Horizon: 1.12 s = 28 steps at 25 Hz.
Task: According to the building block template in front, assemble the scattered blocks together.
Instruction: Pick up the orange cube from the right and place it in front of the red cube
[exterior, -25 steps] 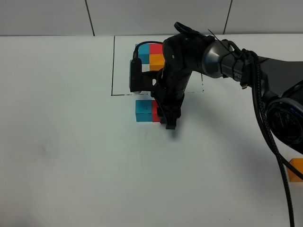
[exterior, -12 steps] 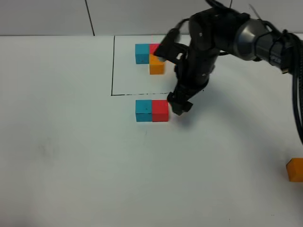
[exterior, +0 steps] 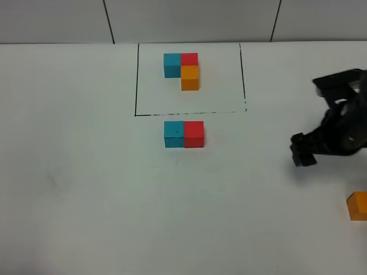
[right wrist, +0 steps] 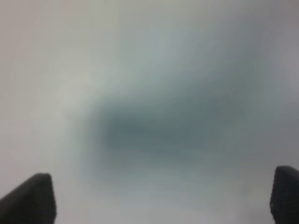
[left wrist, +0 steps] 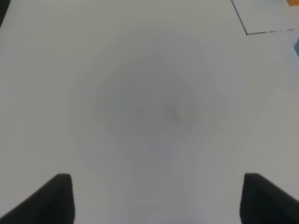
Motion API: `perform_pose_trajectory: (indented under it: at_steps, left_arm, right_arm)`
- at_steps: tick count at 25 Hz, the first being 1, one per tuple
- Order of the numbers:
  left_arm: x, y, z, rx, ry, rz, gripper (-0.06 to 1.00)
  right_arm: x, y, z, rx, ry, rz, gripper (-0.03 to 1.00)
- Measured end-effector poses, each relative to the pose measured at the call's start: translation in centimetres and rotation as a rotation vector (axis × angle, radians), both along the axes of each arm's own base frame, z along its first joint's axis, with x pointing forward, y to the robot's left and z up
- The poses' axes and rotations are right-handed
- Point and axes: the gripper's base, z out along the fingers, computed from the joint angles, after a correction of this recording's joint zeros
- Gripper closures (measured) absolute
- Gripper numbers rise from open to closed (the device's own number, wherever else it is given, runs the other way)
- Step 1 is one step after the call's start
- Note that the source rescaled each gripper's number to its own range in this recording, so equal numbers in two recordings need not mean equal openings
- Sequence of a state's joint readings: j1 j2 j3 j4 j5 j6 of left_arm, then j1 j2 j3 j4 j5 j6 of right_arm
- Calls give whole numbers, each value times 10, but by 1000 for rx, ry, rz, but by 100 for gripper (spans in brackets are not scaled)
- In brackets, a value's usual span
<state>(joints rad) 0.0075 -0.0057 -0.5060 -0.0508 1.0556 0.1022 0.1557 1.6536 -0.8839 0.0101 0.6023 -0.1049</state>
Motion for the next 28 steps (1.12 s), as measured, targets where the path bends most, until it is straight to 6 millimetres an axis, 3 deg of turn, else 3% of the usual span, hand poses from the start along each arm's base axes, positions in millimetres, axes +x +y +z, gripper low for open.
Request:
perform_pose_trajectory:
  at_steps: [5,9,15,28]
  left_arm:
    - [0,0,0,0,0,0,28]
    - [0,0,0,0,0,0,28]
    - [0,0,0,0,0,0,28]
    - [0,0,0,0,2,0,28]
  right_arm:
    - [-47,-31,6,9,-25,-132,11]
    - [-64,-50,5,15,-24,-234,11]
    - [-68,-66,-1,12,24,-309,11]
    - [-63,-66,-34,-7,167,-261,13]
